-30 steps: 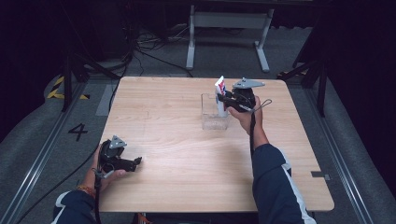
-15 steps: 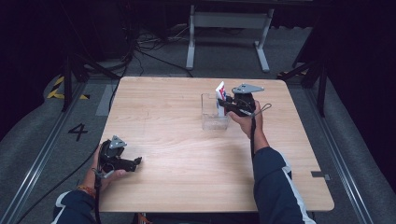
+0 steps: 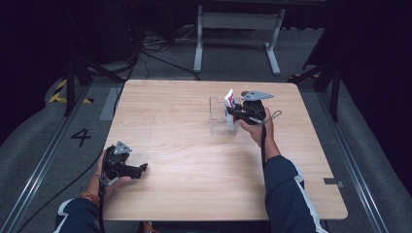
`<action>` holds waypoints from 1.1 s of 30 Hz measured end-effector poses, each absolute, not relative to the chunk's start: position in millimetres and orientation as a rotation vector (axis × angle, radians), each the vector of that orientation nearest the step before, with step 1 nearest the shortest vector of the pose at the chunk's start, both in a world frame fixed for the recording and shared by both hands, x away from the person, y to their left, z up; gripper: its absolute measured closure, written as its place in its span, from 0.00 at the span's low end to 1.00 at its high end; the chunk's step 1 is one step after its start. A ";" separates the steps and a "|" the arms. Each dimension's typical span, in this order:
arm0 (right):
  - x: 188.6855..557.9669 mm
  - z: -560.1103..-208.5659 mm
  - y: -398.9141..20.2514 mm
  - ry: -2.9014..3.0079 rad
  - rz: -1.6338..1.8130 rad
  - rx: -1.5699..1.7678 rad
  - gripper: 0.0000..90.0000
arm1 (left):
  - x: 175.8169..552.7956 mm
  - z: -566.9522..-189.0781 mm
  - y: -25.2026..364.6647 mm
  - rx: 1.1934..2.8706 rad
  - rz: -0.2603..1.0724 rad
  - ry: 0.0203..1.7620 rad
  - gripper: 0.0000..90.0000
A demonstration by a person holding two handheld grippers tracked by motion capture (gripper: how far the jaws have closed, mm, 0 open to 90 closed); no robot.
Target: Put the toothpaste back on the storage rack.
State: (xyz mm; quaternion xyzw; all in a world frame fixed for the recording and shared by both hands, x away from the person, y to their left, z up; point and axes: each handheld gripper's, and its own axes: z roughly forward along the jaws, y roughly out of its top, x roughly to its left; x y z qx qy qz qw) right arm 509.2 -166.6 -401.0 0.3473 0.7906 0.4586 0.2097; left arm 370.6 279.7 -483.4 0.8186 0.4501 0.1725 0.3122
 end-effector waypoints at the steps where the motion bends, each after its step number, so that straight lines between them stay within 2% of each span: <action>1: 508.7 -402.6 -166.4 2.205 1.266 0.975 0.77 | 370.3 -483.5 279.6 2.158 0.451 1.190 0.01; 14: 506.6 -410.4 -167.2 2.242 1.223 1.005 0.74 | 370.1 -483.1 279.6 2.161 0.457 1.193 0.01; 33: 501.9 -406.2 -166.7 2.252 1.214 1.010 0.58 | 369.7 -483.2 279.4 2.158 0.455 1.198 0.01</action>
